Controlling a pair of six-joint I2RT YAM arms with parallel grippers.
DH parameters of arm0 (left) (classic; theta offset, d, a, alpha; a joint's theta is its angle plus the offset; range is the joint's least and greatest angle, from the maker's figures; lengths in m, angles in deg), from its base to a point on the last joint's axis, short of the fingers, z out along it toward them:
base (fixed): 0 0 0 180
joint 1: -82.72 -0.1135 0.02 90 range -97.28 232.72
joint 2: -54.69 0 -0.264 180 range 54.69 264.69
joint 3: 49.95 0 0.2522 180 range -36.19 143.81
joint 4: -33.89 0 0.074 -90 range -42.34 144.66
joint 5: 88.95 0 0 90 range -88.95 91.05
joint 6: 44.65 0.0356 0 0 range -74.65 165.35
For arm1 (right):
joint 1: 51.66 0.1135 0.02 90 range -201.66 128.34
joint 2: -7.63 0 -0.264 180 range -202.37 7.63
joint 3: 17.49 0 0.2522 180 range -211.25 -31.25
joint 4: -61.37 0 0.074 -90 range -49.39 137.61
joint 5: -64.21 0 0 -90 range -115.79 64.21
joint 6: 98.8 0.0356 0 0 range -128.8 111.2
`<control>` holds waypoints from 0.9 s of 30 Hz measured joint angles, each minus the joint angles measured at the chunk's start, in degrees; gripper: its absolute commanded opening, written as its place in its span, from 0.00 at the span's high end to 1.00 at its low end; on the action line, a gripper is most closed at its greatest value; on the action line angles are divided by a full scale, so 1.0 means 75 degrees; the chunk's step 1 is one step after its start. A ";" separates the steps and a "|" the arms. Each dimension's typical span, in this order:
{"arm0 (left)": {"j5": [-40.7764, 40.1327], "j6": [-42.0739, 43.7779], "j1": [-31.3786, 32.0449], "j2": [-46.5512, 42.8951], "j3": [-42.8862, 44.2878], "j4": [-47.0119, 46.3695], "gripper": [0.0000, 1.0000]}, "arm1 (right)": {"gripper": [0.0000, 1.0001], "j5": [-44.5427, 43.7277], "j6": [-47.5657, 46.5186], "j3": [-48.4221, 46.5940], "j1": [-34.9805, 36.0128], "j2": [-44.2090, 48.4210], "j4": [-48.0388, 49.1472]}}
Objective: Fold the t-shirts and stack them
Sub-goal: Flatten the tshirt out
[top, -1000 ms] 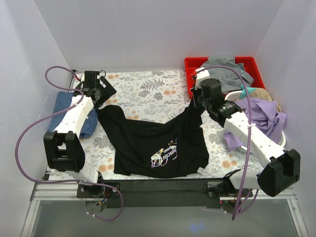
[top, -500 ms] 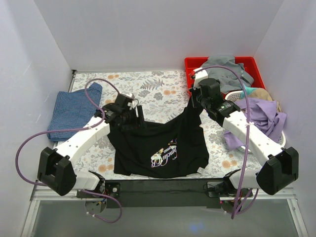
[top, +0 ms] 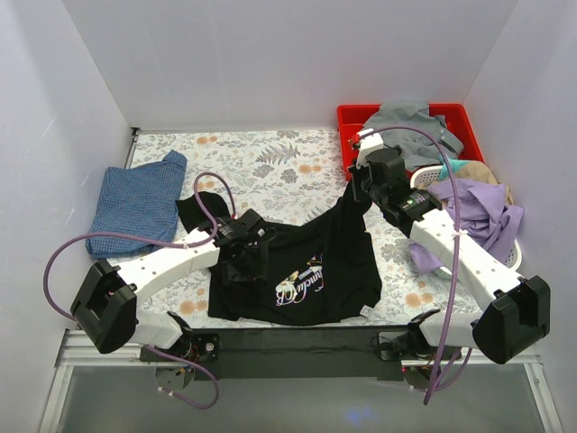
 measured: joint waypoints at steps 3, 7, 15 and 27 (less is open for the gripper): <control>-0.0044 -0.0178 0.0181 0.0000 -0.0189 0.0344 0.36 | 0.99 -0.0017 0.0023 0.0009 0.0000 0.0006 0.0003; -0.0073 -0.0332 0.0265 -0.0015 -0.0338 0.0574 0.36 | 0.99 -0.0061 0.0026 0.0015 0.0000 0.0015 0.0006; -0.0408 -0.0510 0.0280 0.0300 -0.0458 0.0344 0.37 | 0.99 -0.0058 0.0029 0.0111 0.0000 0.0067 0.0032; -0.0965 -0.0595 0.0300 0.1186 0.0271 -0.0090 0.40 | 0.99 0.0012 0.0055 0.0254 0.0000 0.0157 0.0090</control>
